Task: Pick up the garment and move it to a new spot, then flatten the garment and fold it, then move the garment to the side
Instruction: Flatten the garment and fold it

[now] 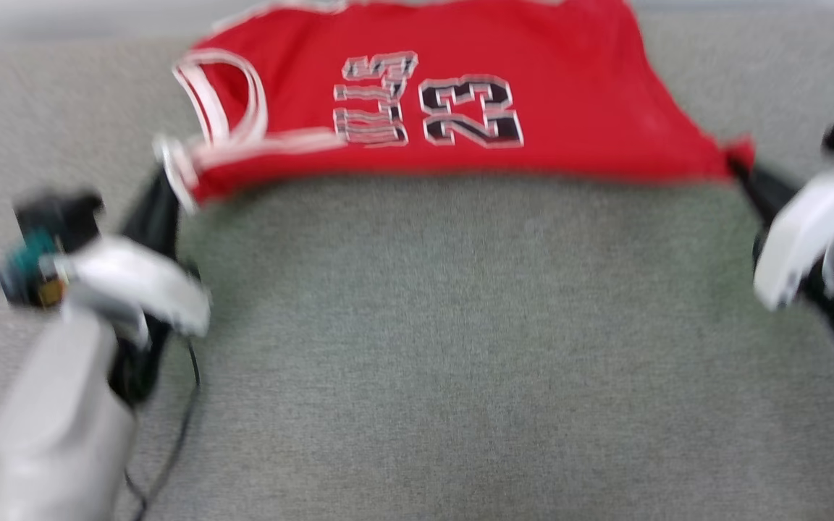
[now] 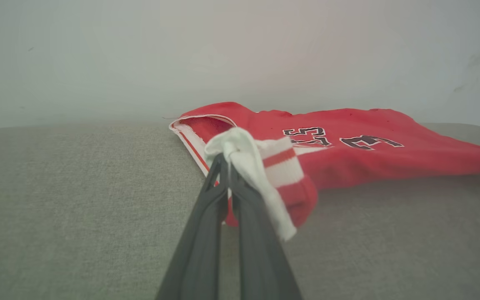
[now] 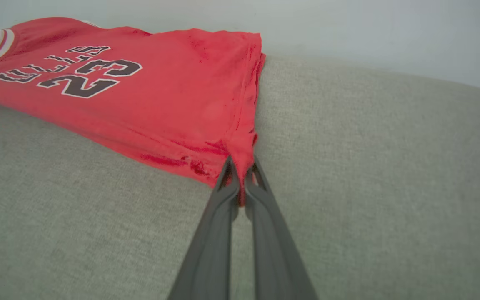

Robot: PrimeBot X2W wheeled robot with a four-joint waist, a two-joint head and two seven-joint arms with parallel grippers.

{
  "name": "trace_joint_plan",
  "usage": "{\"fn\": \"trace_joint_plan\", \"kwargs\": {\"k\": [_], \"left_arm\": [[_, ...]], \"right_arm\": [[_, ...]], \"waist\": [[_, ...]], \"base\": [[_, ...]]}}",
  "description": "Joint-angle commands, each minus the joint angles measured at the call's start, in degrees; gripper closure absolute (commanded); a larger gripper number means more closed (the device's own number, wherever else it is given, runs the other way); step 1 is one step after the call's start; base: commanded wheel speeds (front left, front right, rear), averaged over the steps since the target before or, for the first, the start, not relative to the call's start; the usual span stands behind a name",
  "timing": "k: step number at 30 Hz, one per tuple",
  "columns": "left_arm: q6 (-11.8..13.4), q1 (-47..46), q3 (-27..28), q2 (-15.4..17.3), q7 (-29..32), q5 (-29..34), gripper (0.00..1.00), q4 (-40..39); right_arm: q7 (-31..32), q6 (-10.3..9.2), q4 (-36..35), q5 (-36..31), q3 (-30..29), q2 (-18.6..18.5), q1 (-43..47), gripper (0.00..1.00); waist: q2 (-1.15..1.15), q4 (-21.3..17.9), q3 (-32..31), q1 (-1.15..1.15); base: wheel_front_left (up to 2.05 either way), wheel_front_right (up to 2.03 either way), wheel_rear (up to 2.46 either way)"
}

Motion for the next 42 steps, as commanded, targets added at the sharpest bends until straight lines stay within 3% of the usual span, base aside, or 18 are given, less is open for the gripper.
{"fn": "trace_joint_plan", "kwargs": {"k": [1,9,17,23,30,42], "left_arm": [[0.94,4.02,0.19,0.29,-0.33,-0.67,1.0,-1.31],[7.11,25.16,-0.01,2.12,1.88,-2.6,1.0,-14.46],[15.27,43.39,1.56,3.62,4.98,-5.38,1.0,-30.14],[18.46,48.43,1.51,4.88,7.5,-5.49,1.0,-37.67],[17.09,43.41,1.0,6.7,9.28,-4.31,1.0,-40.25],[12.21,30.29,-0.65,6.45,10.59,-3.23,1.0,-34.16]], "right_arm": [[0.37,-0.08,-1.13,0.65,-0.72,-0.69,3.99,1.0],[5.35,-0.09,-12.53,0.32,-8.92,0.21,27.17,1.0],[16.52,-0.08,-27.53,-3.88,-19.52,7.08,48.71,1.0],[22.53,-0.06,-37.23,-7.66,-25.5,12.81,56.39,1.0],[23.44,-0.06,-40.07,-10.89,-27.87,15.41,50.55,1.0],[20.83,-0.06,-31.34,-12.08,-23.18,11.35,32.87,1.0]], "waist": [[0.0,0.49,-5.25,0.01],[0.0,0.35,-12.42,0.01],[0.0,0.06,-16.85,0.01],[0.0,0.58,-16.92,0.01],[0.0,1.15,-14.16,0.01],[0.0,2.66,-5.25,0.01]], "base": [[0.0,0.0,0.0],[0.0,0.0,0.0],[0.0,0.0,0.0],[0.0,0.0,0.0],[0.0,0.0,0.0],[0.0,0.0,0.0]]}}
